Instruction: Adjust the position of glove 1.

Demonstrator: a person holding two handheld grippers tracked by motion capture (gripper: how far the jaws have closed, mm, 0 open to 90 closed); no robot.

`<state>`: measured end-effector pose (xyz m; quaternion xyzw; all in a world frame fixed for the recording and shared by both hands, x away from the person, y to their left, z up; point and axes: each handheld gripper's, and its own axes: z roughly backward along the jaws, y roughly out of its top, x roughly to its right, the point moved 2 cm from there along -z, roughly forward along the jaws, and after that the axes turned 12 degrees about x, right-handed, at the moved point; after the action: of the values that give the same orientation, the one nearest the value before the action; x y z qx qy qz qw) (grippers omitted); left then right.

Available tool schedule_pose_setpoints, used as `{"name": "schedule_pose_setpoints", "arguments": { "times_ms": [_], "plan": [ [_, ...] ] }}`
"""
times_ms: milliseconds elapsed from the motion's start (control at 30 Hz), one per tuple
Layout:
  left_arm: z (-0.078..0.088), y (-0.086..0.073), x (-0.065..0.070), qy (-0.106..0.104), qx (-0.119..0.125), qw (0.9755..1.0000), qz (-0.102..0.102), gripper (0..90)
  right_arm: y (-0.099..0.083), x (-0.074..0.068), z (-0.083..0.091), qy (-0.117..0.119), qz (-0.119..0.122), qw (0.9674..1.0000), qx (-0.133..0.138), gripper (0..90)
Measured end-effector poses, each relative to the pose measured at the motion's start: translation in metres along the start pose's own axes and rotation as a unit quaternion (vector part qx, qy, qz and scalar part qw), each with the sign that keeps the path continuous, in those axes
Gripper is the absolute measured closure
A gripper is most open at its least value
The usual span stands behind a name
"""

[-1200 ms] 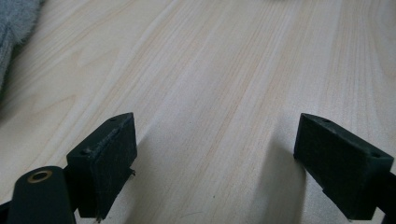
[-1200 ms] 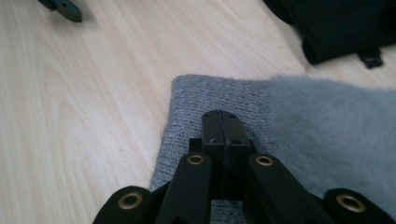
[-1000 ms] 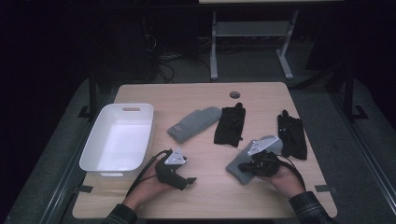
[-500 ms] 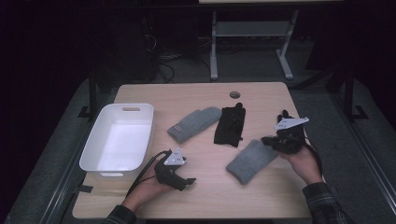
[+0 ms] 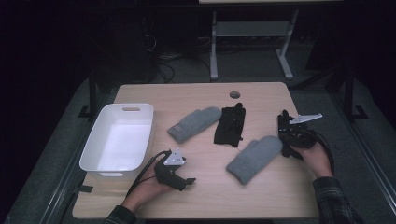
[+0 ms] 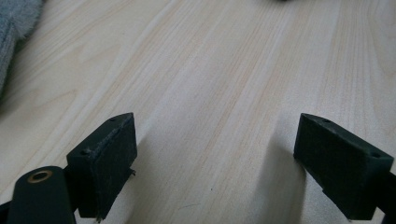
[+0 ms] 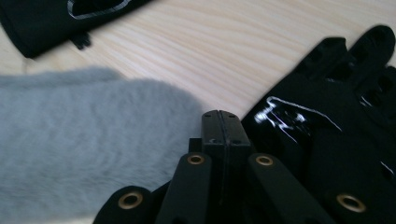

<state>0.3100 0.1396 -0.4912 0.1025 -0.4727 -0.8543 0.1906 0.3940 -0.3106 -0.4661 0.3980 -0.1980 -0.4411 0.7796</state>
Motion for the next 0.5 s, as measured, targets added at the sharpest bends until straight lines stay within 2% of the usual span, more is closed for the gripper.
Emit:
{"name": "schedule_pose_setpoints", "arguments": {
  "times_ms": [67,133,167,333,500],
  "plan": [
    [0.0,0.0,0.0,0.0,0.0,1.0,0.0,12.3,-0.002,0.002,-0.001,-0.004,-0.004,1.0,-0.002,90.0],
    [0.0,0.0,0.0,0.0,0.0,1.0,0.0,12.3,-0.004,0.003,-0.002,0.002,-0.01,0.9999,-0.005,90.0],
    [0.0,0.0,0.0,0.0,0.0,1.0,0.0,12.2,-0.004,0.003,-0.003,0.005,-0.005,1.0,-0.002,90.0],
    [0.0,0.0,0.0,0.0,0.0,1.0,0.0,12.3,-0.004,-0.01,-0.004,0.032,0.006,0.9994,-0.01,90.0],
    [0.0,0.0,0.0,0.0,0.0,1.0,0.0,12.3,-0.005,-0.019,-0.001,0.047,0.008,0.9988,-0.015,90.0]
  ]
}}
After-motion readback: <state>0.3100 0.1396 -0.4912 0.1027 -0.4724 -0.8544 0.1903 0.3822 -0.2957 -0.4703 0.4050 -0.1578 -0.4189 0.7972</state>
